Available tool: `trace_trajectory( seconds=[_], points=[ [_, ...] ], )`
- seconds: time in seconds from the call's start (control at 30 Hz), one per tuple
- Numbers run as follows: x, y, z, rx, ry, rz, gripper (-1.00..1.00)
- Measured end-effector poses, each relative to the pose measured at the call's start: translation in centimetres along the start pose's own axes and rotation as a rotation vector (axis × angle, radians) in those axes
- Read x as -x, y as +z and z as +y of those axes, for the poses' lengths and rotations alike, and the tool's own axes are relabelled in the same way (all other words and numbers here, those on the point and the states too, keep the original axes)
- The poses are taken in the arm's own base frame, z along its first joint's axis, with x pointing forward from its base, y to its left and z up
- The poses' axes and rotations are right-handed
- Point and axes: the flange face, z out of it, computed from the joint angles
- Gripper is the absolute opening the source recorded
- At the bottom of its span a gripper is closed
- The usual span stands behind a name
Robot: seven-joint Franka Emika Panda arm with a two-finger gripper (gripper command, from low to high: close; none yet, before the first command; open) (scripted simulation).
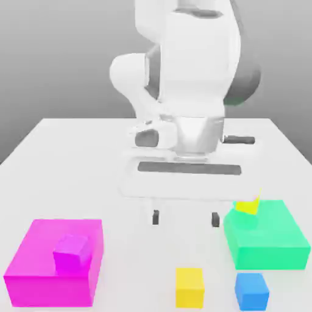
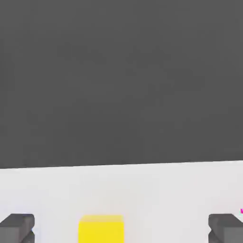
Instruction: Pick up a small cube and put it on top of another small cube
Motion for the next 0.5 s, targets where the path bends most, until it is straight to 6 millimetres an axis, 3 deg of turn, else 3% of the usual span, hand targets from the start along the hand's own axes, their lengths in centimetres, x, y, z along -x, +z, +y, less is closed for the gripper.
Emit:
trace_trajectory(
  seconds=[0.13, 0.3, 0.33, 0.5],
  points=[
    [2.6, 6.8, 1.3, 0.065, 0.004, -0.084, 0.0],
    [3.6, 13.2, 2.0, 0.076, 0.005, -0.1, 0.0],
    [3.7, 13.9, 2.1, 0.077, 0.004, -0.1, -1.0],
    [3.7, 13.9, 2.0, 0.076, 0.004, -0.099, -1.0]
  ],
)
